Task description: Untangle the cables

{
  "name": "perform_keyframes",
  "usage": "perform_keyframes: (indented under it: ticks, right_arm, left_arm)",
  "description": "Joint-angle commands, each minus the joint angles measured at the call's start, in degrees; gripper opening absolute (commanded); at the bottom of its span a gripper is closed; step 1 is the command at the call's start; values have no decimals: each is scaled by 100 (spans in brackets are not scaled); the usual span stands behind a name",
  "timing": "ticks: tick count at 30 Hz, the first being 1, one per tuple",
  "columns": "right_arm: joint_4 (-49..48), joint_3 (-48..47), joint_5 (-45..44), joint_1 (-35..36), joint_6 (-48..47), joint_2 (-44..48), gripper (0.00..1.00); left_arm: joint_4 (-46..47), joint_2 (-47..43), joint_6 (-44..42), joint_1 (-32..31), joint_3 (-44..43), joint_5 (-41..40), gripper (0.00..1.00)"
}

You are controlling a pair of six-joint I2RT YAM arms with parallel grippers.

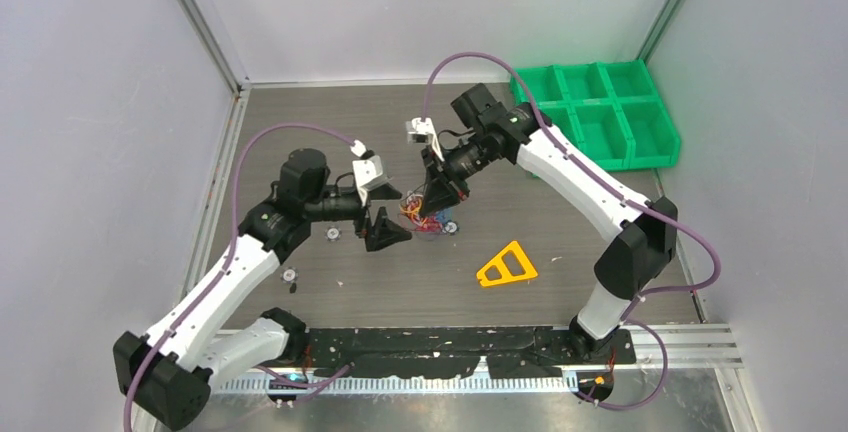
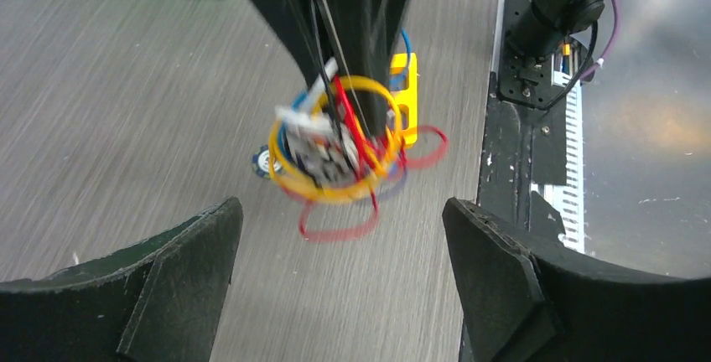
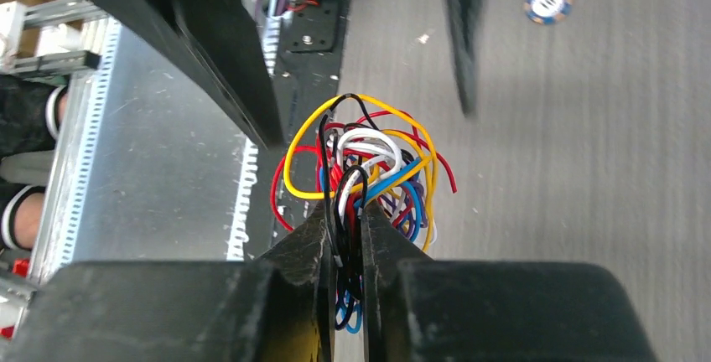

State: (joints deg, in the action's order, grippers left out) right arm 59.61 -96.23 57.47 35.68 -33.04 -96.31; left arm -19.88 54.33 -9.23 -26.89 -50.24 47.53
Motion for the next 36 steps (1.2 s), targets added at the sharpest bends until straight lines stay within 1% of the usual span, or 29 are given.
perform_keyframes:
  ticks: [1,2,3,4,5,6,7,8,10,12,13,15,19,22,25,27,31,32,33,34,36]
  right_arm:
    - [-330,-362,704,223,265,-52,15]
    - [-347,-369,774,230,314,-71,16]
    - [-352,-365,801,231,337,-107,17]
    - [-353,-371,798,234,365,-120,18]
    - [-332,-371,760,226,391,-118,20]
    - [-325,-364,595,214,419,-112,20]
    - [-321,-350,518,144,480,-106,20]
    - [-302,-339,345,90,499,-107,20]
    - [-196,-311,110,-120,476,-100,20]
    - [-100,-251,-99,-446,446,-68,14]
    - [-73,-189,-235,-522,421,-39,8]
    - [-74,-149,-484,-726,400,42,6]
    - [-125,-264,-795,-1042,436,174,5]
    - [-214,-416,-880,-1176,516,175,5]
    - [-249,-545,-903,-1231,581,145,5]
    - [-199,-633,-903,-1294,600,108,8]
    - [-50,-661,-1064,-1478,481,25,9]
    - [3,-643,-1026,-1512,445,20,8]
    - [36,-615,-1009,-1538,433,21,7]
    - [55,-602,-1008,-1575,408,32,6]
    - [44,-589,-1054,-1628,374,74,5]
  left_arm:
    - [1110,350,218,-378,-171,-92,88]
    - [1172,434,258,-436,-189,-79,81]
    - [1167,505,259,-476,-219,-51,71]
    - [1134,554,247,-486,-235,35,54]
    - [990,564,168,-486,-273,155,34]
    - [704,571,-28,-481,-335,260,12]
    - [377,564,-202,-458,-399,316,0]
    - [140,523,-342,-389,-400,414,0]
    - [-31,395,-356,-65,-233,639,0]
    - [-43,280,-289,350,-36,856,0]
    - [-64,240,-282,539,23,921,0]
    - [-239,210,-342,825,29,939,0]
    - [-539,289,-368,1198,-47,860,0]
    - [-627,443,-345,1335,-98,909,0]
    - [-433,507,-163,1428,-87,870,0]
    - [-236,529,97,1573,-86,924,0]
    - [-52,611,350,2052,-82,1016,0]
    - [-81,667,301,2177,-75,1080,0]
    - [-299,708,70,2247,-107,1083,0]
    - [-573,720,-328,2275,-155,948,0]
    - [-826,672,-791,2424,-120,617,0]
